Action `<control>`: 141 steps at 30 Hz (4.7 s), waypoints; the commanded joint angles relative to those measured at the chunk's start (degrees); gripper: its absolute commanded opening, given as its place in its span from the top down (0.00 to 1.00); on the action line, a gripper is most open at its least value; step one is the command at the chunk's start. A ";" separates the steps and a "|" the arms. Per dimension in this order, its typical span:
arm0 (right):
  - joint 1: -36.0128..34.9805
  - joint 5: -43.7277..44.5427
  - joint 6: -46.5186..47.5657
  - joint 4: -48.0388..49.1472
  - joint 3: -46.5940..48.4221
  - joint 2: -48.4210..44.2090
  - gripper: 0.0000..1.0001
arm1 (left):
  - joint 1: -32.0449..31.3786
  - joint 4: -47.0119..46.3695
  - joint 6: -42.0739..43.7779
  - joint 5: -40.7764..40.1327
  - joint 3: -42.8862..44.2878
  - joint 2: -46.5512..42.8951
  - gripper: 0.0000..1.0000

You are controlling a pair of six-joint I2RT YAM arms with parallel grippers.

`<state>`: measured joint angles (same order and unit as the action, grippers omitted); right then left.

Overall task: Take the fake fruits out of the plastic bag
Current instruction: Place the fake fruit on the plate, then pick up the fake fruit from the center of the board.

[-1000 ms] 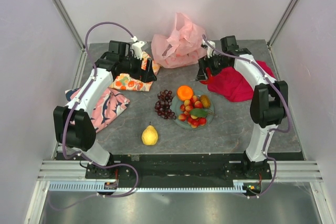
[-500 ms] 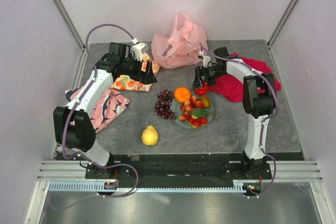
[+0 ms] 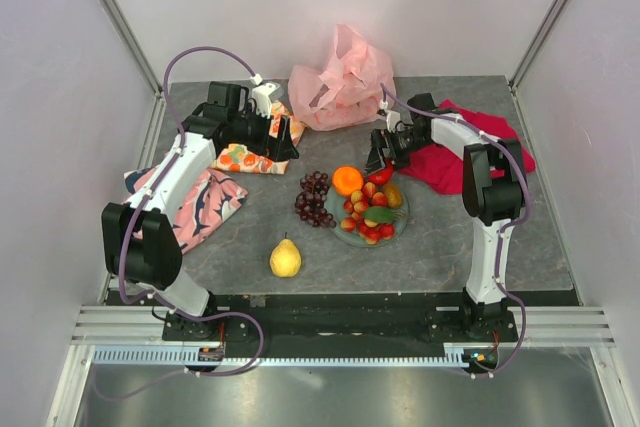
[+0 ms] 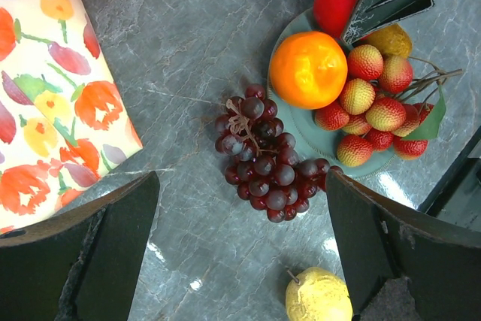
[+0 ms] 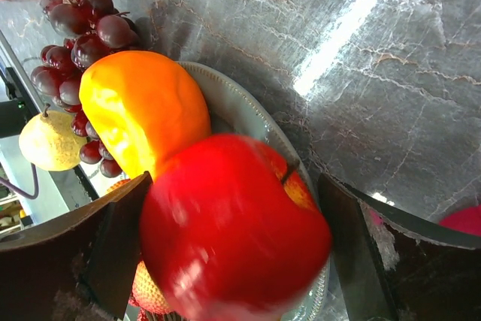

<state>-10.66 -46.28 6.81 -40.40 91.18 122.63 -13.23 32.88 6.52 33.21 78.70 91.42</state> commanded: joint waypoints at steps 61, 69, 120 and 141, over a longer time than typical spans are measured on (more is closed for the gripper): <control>1.77 1.81 5.40 -5.74 6.38 0.42 0.02 | -0.04 -1.24 2.00 -0.16 -1.52 0.52 0.01; 5.82 3.13 10.24 -10.84 9.20 -1.16 0.02 | 1.19 11.97 14.46 -0.88 -1.80 -3.61 0.01; 1.16 -3.38 6.81 -8.99 7.52 -2.04 0.02 | -19.64 20.82 4.30 -11.14 -19.29 -4.15 0.01; 1.43 -1.71 6.99 -9.17 10.16 -1.69 0.02 | -19.99 28.19 6.83 -6.86 -8.57 1.57 0.98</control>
<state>-9.58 -48.05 13.28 -50.19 98.89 122.74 -34.13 57.60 9.13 21.30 63.22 93.49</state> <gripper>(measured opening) 0.982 0.546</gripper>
